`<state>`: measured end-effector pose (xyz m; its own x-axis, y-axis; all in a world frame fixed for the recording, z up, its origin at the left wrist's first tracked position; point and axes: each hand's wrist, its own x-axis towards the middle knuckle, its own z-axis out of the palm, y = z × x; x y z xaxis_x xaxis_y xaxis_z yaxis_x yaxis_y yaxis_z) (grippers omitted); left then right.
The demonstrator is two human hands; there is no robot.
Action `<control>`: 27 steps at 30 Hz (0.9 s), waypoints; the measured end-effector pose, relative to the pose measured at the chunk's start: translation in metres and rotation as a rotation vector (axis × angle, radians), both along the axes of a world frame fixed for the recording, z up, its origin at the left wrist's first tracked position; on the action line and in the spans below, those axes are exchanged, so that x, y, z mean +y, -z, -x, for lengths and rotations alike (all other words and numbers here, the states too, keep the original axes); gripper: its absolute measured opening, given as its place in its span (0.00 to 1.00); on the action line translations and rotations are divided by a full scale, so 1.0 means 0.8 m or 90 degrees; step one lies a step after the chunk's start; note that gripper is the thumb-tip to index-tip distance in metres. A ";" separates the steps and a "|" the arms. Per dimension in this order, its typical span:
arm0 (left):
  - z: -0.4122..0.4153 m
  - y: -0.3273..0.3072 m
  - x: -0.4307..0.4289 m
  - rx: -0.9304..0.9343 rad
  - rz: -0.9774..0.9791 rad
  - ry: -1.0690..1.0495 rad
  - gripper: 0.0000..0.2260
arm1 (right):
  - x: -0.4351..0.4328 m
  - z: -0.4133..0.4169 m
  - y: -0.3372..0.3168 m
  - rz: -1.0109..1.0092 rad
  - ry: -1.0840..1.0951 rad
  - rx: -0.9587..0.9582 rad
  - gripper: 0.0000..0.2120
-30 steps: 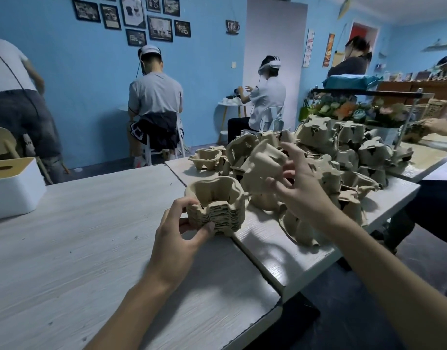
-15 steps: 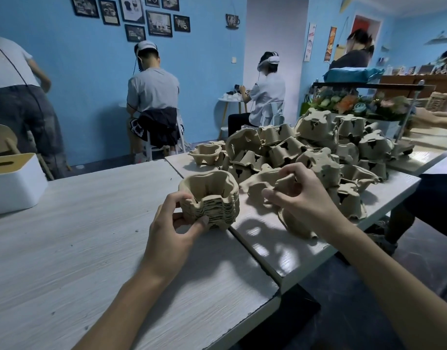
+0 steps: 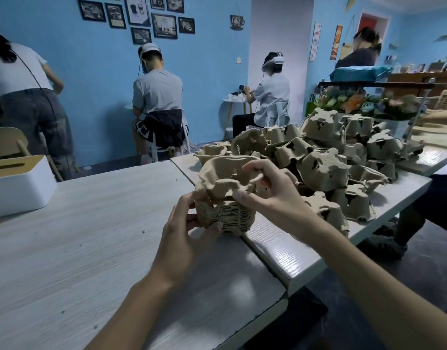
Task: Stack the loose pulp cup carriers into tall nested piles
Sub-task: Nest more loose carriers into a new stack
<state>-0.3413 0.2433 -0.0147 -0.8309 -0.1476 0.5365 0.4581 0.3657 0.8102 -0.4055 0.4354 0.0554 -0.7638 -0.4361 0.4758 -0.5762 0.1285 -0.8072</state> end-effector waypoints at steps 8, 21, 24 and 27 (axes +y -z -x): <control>0.001 0.001 0.001 -0.014 -0.017 -0.009 0.40 | 0.007 0.008 0.004 -0.057 -0.040 -0.009 0.34; 0.000 0.002 0.002 0.004 0.004 -0.014 0.39 | -0.007 0.024 0.006 -0.043 0.018 -0.046 0.20; 0.000 0.002 0.002 0.007 0.008 -0.026 0.38 | 0.001 0.022 0.010 -0.134 0.068 0.024 0.21; 0.001 0.003 0.002 0.003 0.035 -0.044 0.33 | 0.024 0.018 0.015 -0.193 0.161 0.094 0.24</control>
